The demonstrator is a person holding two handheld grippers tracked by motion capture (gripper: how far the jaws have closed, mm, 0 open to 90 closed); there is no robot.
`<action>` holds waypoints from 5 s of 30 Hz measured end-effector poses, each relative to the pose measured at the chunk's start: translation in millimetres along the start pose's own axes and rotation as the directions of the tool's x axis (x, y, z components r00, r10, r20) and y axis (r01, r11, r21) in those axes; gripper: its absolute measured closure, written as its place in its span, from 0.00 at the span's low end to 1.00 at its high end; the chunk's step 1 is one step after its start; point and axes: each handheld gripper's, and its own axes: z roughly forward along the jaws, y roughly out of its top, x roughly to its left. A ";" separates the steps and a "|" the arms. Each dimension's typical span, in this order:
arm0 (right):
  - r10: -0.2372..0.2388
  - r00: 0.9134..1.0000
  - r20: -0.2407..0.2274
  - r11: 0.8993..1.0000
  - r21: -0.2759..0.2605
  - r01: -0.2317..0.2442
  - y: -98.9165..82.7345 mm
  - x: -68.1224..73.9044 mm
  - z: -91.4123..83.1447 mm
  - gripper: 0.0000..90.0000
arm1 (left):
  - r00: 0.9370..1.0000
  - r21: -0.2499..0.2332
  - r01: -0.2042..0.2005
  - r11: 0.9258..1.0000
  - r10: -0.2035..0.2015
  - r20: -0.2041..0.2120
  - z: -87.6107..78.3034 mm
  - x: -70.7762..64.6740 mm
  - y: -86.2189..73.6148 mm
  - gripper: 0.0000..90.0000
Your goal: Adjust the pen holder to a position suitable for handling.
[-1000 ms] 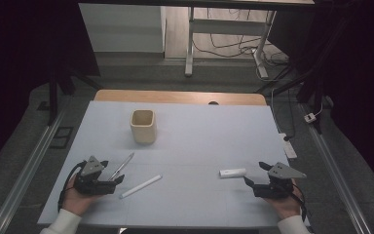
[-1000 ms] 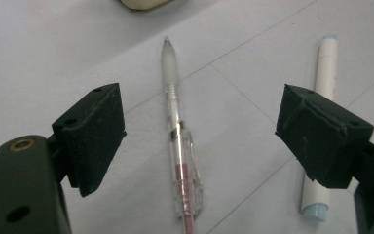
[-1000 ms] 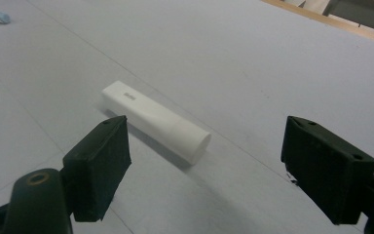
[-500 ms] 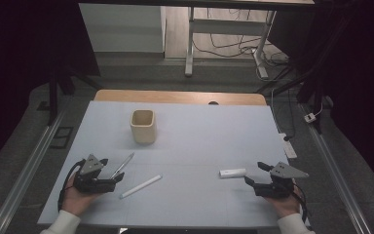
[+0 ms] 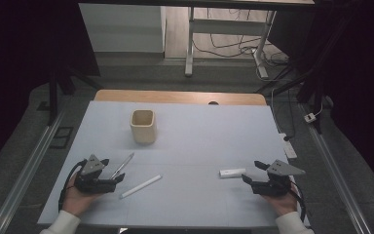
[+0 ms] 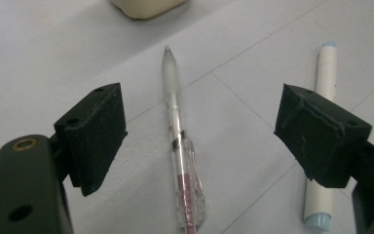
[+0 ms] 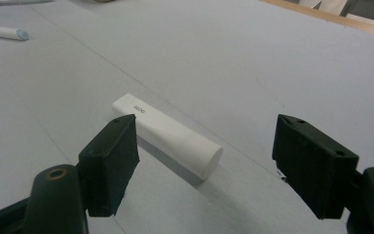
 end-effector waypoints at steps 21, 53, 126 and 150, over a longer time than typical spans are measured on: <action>0.013 1.000 -0.008 1.000 -0.003 -0.013 -0.7 3.8 3.8 0.30 | 1.000 -0.012 -0.015 1.000 0.015 -0.002 -0.3 6.2 25.1 0.23; 0.003 1.000 -0.007 1.000 0.009 -0.003 -0.9 5.0 5.0 0.31 | 0.998 0.031 0.047 0.998 -0.045 -0.054 39.7 49.4 69.1 0.34; 0.002 1.000 0.026 1.000 0.028 -0.003 -4.2 4.2 5.9 0.32 | 0.996 0.103 0.084 0.991 -0.079 -0.051 115.9 88.5 98.5 0.99; -0.003 1.000 0.028 0.999 0.039 0.002 -4.9 3.8 8.2 0.32 | 0.998 0.100 0.056 0.993 -0.054 -0.022 125.0 75.6 106.7 0.99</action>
